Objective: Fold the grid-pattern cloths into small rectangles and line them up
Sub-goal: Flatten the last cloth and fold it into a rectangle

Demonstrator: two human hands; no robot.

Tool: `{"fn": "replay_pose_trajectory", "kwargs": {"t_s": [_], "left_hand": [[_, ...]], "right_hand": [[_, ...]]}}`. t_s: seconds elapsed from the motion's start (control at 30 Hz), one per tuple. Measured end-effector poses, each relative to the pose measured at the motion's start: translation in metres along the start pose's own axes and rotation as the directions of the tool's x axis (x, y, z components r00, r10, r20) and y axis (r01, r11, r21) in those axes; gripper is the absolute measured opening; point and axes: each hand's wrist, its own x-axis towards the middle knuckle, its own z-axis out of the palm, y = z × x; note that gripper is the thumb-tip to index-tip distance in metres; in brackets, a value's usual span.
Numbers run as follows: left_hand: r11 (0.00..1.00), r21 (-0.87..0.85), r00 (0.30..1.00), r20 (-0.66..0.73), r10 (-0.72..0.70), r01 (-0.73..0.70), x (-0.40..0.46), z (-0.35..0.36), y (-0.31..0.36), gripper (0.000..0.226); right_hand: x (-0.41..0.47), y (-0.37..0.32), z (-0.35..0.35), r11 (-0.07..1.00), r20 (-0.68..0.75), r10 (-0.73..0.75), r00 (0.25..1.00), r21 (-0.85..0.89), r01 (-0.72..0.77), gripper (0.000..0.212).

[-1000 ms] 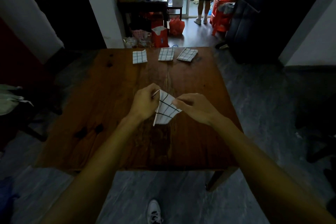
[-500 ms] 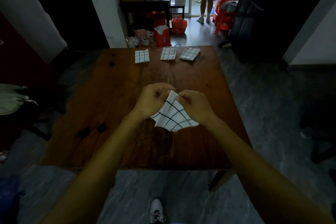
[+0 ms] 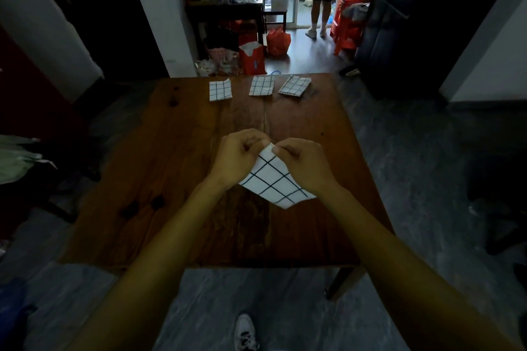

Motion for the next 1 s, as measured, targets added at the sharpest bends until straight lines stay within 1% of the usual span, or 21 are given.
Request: {"fn": "replay_pose_trajectory", "kwargs": {"t_s": [0.07,0.13,0.23,0.33,0.4,0.47,0.5,0.57,0.63,0.67,0.7,0.77,0.8,0.9,1.0], "left_hand": [[0.999,-0.01,0.997,-0.069,-0.037,0.036,0.002,-0.001,0.0,0.012],[1.0,0.0,0.991,-0.127,-0.031,0.031,0.004,-0.003,-0.001,0.01],[0.997,-0.053,0.973,-0.221,-0.058,0.048,0.006,-0.01,-0.002,0.01],[0.996,-0.068,0.963,-0.26,-0.065,0.049,0.007,-0.012,-0.002,0.01],[0.995,-0.078,0.951,-0.298,-0.081,0.061,0.006,-0.01,0.0,0.01],[0.995,-0.057,0.937,-0.336,-0.094,0.08,0.006,-0.009,0.002,0.01],[0.995,-0.032,0.938,-0.332,-0.096,0.091,0.005,-0.008,0.003,0.01],[0.996,0.039,0.964,-0.259,-0.063,0.076,0.003,-0.006,0.006,0.011],[0.994,0.11,0.99,-0.137,0.035,-0.02,-0.001,0.001,0.011,0.014],[0.989,0.13,0.993,-0.083,0.083,-0.072,-0.003,0.005,0.014,0.016],[0.984,0.135,0.992,-0.045,0.119,-0.112,-0.005,0.009,0.018,0.017],[0.984,0.12,0.99,-0.021,0.138,-0.135,-0.009,0.016,0.023,0.015],[0.988,0.099,0.992,-0.023,0.124,-0.121,-0.011,0.016,0.023,0.013],[0.999,0.032,0.999,-0.049,0.004,-0.002,-0.026,0.01,0.017,0.014],[0.991,-0.047,0.986,-0.112,-0.128,0.123,-0.044,0.002,0.008,0.009]], "right_hand": [[-0.002,0.004,0.0,1.0,-0.019,0.008,1.0,-0.008,-0.008,0.017],[-0.008,0.01,0.0,1.0,-0.036,0.03,0.999,0.003,-0.03,0.015],[-0.018,0.022,-0.001,0.997,-0.043,0.081,0.996,0.012,-0.08,0.016],[-0.026,0.031,-0.003,0.994,-0.041,0.11,0.993,0.004,-0.11,0.018],[-0.028,0.034,-0.004,0.992,-0.024,0.128,0.991,-0.007,-0.129,0.019],[-0.028,0.038,-0.006,0.987,0.027,0.152,0.988,-0.063,-0.15,0.017],[-0.028,0.04,-0.008,0.982,0.062,0.171,0.983,-0.096,-0.165,0.013],[-0.029,0.04,-0.01,0.974,0.129,0.213,0.968,-0.111,-0.2,0.008],[-0.029,0.03,-0.012,0.977,0.147,0.212,0.966,-0.015,-0.212,0.03],[-0.026,0.022,-0.013,0.979,0.143,0.194,0.971,0.035,-0.201,0.037],[-0.024,0.013,-0.013,0.984,0.131,0.154,0.979,0.066,-0.164,0.034],[-0.02,0.001,-0.01,0.996,0.077,0.068,0.995,0.043,-0.072,0.02],[-0.02,-0.001,-0.009,0.997,0.039,0.062,0.997,0.051,-0.064,0.016],[-0.025,0.001,-0.01,0.976,-0.04,0.154,0.987,0.159,-0.146,0.013],[-0.033,0.005,-0.013,0.925,-0.034,0.244,0.969,0.308,-0.222,0.013]]}}
